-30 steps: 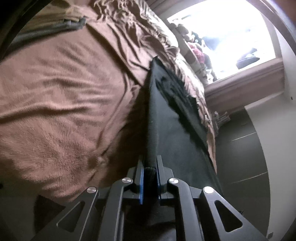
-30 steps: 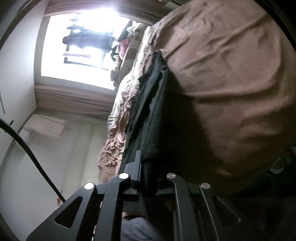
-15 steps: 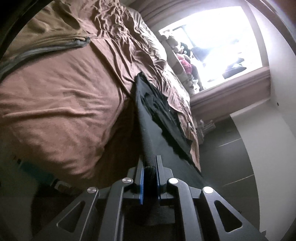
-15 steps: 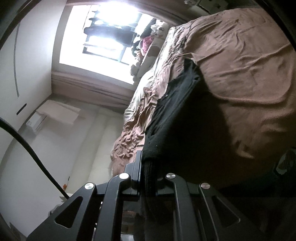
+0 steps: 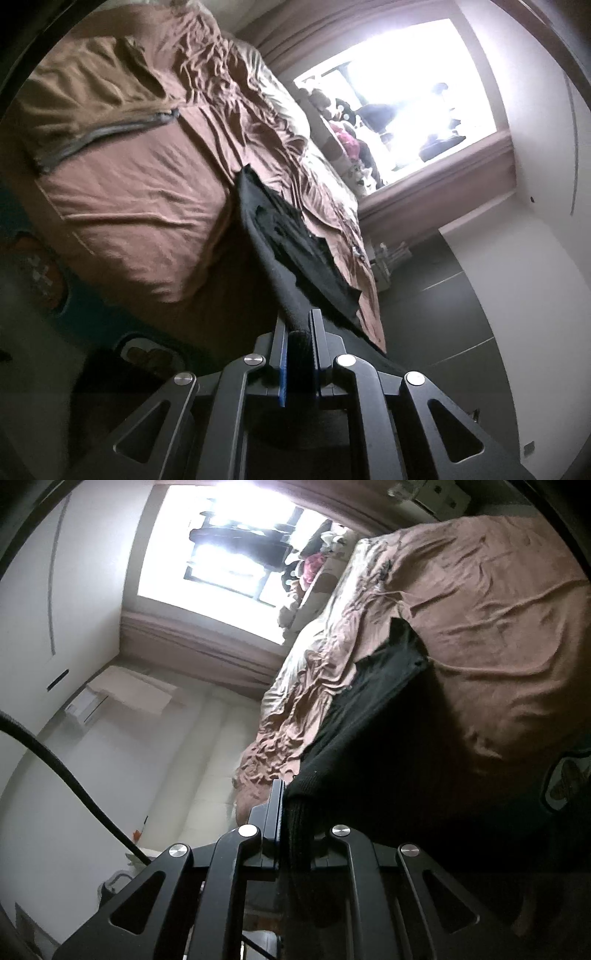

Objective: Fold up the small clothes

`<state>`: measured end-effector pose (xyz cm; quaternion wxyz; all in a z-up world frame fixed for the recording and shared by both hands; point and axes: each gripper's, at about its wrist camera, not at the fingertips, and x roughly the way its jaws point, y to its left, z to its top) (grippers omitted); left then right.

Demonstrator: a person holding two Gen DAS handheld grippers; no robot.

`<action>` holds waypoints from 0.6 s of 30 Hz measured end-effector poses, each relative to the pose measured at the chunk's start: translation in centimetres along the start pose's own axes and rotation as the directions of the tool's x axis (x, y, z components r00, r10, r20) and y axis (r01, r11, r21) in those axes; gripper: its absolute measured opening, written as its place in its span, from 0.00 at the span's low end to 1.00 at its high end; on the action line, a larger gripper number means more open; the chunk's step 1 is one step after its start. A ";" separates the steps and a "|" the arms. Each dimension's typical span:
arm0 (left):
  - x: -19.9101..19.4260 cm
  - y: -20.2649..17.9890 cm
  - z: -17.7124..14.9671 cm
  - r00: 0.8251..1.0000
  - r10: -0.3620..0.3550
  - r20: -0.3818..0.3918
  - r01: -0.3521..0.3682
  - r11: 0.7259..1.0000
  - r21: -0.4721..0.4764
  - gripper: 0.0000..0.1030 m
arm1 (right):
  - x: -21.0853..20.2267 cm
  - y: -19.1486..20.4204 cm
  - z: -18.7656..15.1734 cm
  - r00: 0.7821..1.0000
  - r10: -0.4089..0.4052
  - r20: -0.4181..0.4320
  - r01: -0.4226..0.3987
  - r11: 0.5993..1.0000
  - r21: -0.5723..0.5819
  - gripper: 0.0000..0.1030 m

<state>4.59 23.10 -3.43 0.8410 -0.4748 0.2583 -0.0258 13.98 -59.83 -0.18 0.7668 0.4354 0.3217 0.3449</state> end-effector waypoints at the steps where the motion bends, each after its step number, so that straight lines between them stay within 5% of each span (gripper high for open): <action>1: -0.8 -0.2 -0.4 1.000 -0.003 0.008 0.003 1.000 0.003 0.09 | -0.2 0.1 -0.1 1.000 0.006 -0.001 -0.006 1.000 -0.005 0.06; 9: -3.9 -0.7 -2.1 0.999 -0.021 0.037 0.020 1.000 0.007 0.09 | -0.6 -0.1 -0.3 0.999 0.034 -0.010 -0.034 0.998 -0.045 0.06; 18: -3.1 -0.8 -1.6 0.999 -0.027 0.023 0.027 0.999 0.020 0.09 | -0.1 -2.3 0.8 1.000 0.027 -0.011 -0.027 0.999 -0.029 0.06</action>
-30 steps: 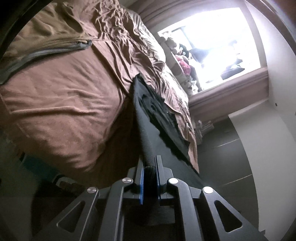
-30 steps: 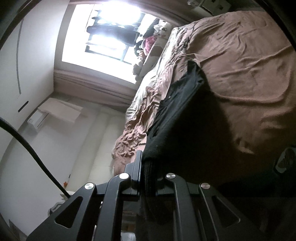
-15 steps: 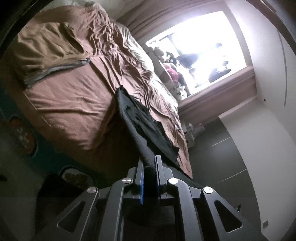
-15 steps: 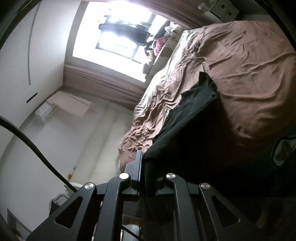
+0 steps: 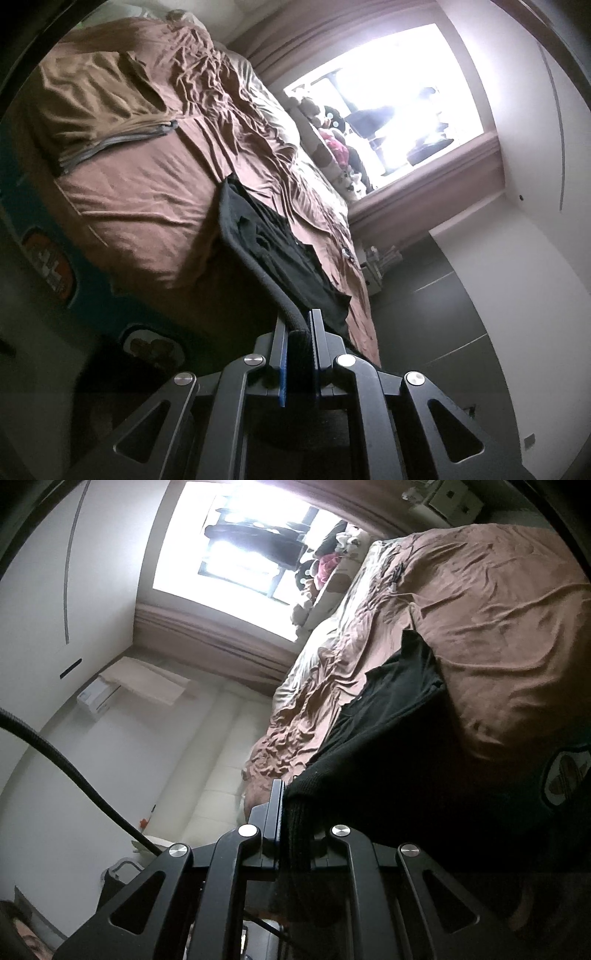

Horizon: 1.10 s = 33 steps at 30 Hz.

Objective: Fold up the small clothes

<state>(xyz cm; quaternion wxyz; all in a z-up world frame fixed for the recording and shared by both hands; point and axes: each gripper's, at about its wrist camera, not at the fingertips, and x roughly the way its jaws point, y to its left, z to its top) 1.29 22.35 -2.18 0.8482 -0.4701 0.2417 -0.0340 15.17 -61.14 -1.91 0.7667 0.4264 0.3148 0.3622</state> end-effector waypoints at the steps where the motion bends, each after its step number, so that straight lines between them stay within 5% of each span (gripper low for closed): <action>1: 0.4 -0.1 0.3 1.000 0.002 -0.002 -0.002 1.000 0.001 0.09 | 0.1 -0.2 0.1 1.000 -0.005 0.001 0.005 1.000 0.002 0.06; 33: 18.1 -2.2 14.3 0.991 0.126 -0.047 -0.126 0.992 0.001 0.10 | 15.1 -1.6 11.5 0.996 -0.094 -0.003 0.094 0.993 0.067 0.07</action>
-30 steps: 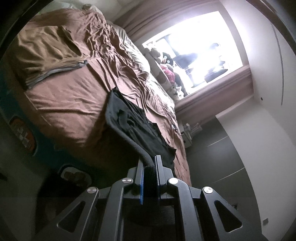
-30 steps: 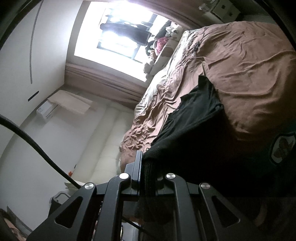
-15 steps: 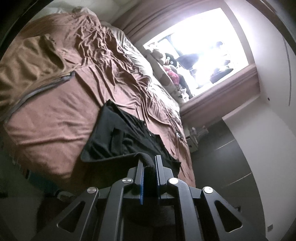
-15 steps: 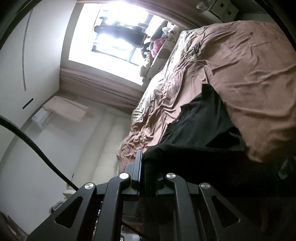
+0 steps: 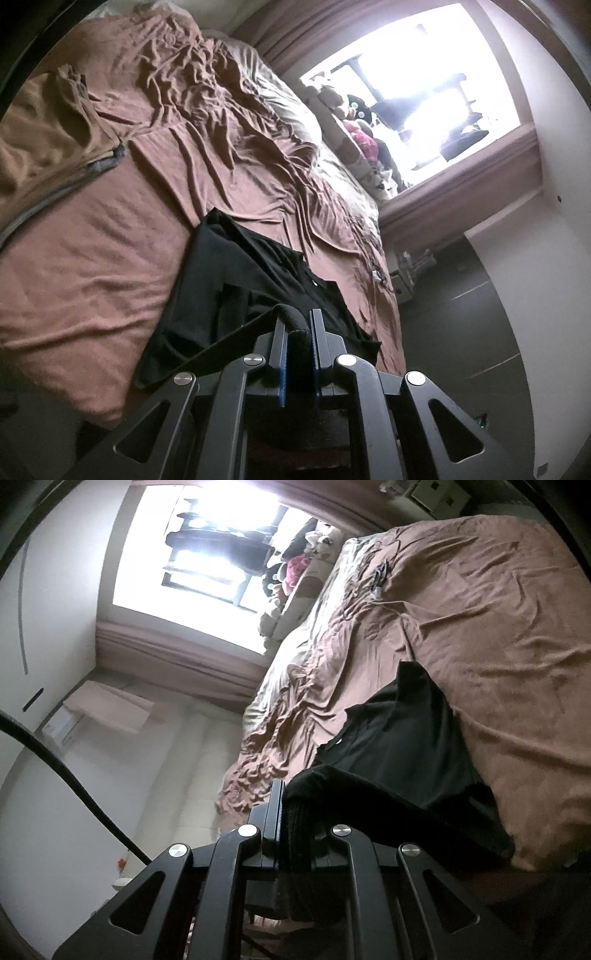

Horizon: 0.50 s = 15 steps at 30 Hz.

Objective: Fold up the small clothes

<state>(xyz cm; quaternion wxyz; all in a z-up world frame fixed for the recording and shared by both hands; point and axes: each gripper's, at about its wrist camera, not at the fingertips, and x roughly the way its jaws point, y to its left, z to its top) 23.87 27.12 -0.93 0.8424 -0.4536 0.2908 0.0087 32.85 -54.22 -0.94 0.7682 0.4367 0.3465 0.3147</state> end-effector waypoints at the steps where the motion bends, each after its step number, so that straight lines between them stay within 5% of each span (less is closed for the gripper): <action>1: 0.6 0.0 0.3 1.000 0.003 -0.004 -0.003 1.000 -0.002 0.10 | 0.4 -0.1 0.3 1.000 -0.006 -0.004 0.006 1.000 0.003 0.07; 15: 10.1 2.2 4.6 0.992 0.111 -0.058 -0.111 0.994 -0.010 0.10 | 6.7 0.0 4.7 0.991 -0.123 -0.056 0.123 0.992 -0.003 0.07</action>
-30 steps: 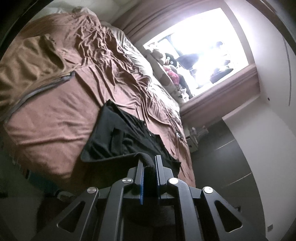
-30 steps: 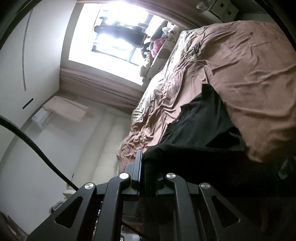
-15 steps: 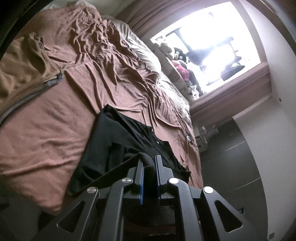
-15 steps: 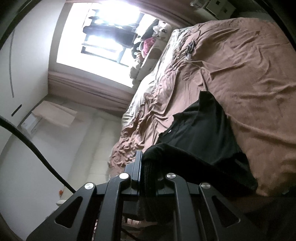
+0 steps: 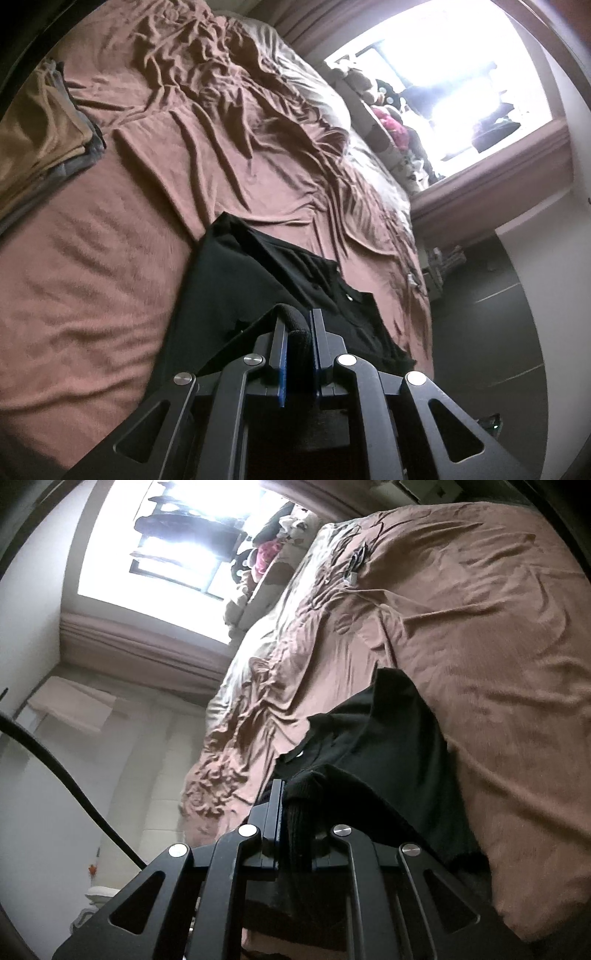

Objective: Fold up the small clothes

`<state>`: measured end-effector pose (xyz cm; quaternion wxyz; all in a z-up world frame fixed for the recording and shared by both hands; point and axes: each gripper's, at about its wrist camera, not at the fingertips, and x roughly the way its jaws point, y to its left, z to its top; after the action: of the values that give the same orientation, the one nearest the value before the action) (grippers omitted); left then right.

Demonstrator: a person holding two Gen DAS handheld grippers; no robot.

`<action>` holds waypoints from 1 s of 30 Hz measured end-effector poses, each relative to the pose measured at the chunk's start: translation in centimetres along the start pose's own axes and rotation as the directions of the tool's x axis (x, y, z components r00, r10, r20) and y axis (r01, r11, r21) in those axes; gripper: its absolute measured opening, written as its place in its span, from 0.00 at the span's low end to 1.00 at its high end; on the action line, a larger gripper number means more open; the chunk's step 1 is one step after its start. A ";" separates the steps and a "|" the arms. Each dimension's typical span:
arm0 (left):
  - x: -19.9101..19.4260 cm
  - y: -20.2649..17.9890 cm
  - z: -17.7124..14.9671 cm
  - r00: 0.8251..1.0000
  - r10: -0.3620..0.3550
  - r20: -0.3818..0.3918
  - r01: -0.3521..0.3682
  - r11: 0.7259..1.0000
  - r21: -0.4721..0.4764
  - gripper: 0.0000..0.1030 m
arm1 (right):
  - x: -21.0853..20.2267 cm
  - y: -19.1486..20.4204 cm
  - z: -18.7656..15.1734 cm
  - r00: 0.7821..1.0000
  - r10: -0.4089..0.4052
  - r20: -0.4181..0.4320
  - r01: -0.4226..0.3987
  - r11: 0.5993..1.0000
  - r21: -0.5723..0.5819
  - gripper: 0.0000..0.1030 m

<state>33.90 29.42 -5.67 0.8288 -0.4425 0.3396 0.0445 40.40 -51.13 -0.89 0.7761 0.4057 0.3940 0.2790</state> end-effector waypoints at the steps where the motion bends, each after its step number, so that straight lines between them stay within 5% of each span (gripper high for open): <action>1: 0.5 0.1 0.3 1.000 0.006 -0.002 -0.006 1.000 0.001 0.10 | 0.4 0.1 0.3 1.000 -0.007 -0.004 0.007 1.000 -0.002 0.07; 18: 10.0 1.6 4.6 0.989 0.133 -0.058 -0.132 0.991 0.025 0.10 | 7.2 0.6 4.8 0.989 -0.136 -0.058 0.134 0.990 -0.043 0.07; 30: 16.4 2.5 6.1 0.956 0.275 -0.102 -0.258 0.954 0.154 0.17 | 12.5 2.5 5.9 0.947 -0.307 -0.089 0.278 0.929 -0.244 0.09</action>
<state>48.69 31.90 -14.99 0.8217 -0.3355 0.4486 0.1049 51.75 -42.89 -1.47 0.8241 0.2319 0.4635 0.2286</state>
